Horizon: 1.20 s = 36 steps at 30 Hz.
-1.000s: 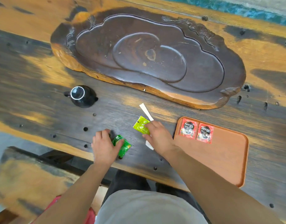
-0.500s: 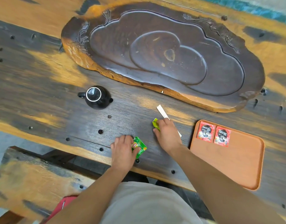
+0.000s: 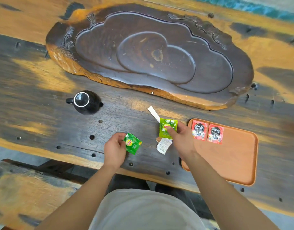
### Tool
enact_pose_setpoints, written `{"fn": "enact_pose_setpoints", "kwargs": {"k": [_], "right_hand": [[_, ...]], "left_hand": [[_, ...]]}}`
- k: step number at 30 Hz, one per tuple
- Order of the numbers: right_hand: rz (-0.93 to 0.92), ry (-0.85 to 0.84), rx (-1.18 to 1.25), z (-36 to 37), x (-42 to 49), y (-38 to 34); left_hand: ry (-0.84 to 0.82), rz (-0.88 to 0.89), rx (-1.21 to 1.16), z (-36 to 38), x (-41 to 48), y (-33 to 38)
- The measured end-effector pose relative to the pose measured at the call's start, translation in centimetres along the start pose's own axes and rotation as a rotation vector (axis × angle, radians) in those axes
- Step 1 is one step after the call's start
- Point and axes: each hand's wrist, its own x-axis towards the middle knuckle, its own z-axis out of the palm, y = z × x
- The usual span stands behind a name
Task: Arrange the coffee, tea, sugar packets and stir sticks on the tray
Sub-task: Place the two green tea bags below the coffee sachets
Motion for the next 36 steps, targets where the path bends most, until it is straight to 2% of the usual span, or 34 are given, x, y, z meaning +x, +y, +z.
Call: {"fn": "enact_pose_setpoints", "kwargs": {"k": [2, 5, 9, 13, 17, 22, 25, 27, 29, 32, 36], "right_hand": [[-0.036, 0.082, -0.066, -2.8, -0.5, 0.8], [-0.033, 0.196, -0.128, -7.4, -1.4, 2.1], [-0.013, 0.291, -0.289, -13.5, -2.8, 4.4], [0.035, 0.317, -0.399, -17.3, -3.5, 6.5], [0.013, 0.328, -0.466, -19.7, -3.8, 8.0], [-0.078, 0.347, -0.593, -20.0, -3.7, 8.9], [-0.148, 0.323, -0.702, -21.0, -3.9, 9.7], [-0.265, 0.292, -0.827, -21.7, -4.2, 10.2], [-0.374, 0.244, -0.942, -22.0, -4.6, 10.3], [-0.423, 0.165, -1.073, -22.1, -4.8, 10.6], [-0.433, 0.107, -1.142, -21.7, -4.7, 11.2]], "left_hand": [[-0.035, -0.01, -0.072, 0.0, 0.0, 1.4], [-0.128, 0.079, -0.146, 0.9, -0.4, 4.2], [-0.352, 0.132, -0.235, 5.0, -1.6, 8.4], [-0.496, 0.218, -0.094, 11.4, -4.1, 12.0], [-0.492, 0.433, 0.152, 17.2, -6.3, 13.5], [-0.328, 0.669, 0.511, 19.1, -6.6, 13.3], [-0.215, 0.72, 0.554, 19.8, -7.1, 13.0], [-0.18, 0.74, 0.53, 19.9, -7.4, 12.3], [-0.215, 0.822, 0.536, 19.6, -7.6, 11.4], [-0.336, 0.962, 0.634, 19.1, -8.0, 9.8], [-0.362, 0.95, 0.719, 19.3, -8.2, 8.4]]}}
